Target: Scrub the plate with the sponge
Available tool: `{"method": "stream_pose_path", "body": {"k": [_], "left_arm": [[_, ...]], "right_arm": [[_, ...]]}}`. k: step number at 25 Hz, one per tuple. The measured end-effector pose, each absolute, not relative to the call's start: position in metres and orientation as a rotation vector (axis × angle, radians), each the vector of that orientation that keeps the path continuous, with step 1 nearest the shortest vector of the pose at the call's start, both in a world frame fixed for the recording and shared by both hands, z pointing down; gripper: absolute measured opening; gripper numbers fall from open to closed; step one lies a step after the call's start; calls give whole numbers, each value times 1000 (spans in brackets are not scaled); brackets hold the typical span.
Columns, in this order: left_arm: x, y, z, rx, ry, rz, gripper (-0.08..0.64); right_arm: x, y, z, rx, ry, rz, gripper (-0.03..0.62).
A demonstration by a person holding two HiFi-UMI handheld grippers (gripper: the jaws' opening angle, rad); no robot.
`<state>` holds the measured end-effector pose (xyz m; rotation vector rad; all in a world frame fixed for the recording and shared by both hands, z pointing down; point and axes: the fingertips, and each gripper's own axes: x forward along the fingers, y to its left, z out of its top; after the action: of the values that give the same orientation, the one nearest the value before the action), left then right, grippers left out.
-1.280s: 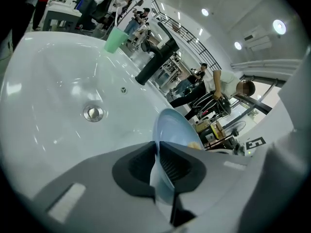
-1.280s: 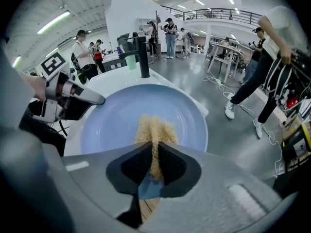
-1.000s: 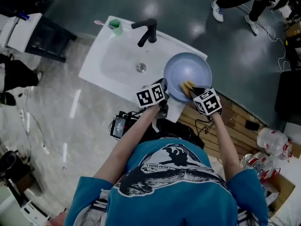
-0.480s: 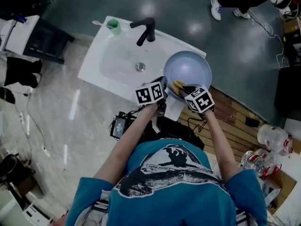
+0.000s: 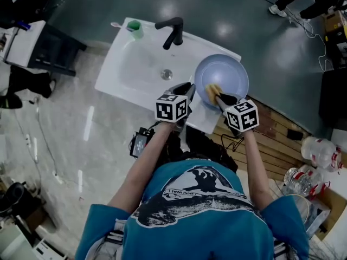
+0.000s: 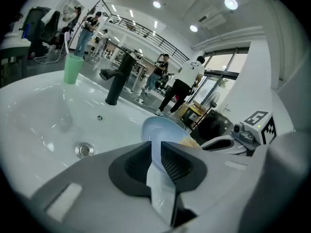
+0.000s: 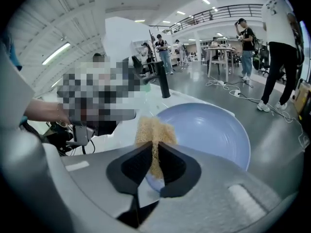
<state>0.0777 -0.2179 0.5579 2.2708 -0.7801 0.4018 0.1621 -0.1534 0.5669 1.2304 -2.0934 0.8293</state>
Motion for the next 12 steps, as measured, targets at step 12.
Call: {"method": "stream_pose_path", "body": {"k": [12], "left_arm": [[16,-145,519,2538,-470,523,77]], "right_arm": [[108,-104,510,1612,-2186,801,37]]}}
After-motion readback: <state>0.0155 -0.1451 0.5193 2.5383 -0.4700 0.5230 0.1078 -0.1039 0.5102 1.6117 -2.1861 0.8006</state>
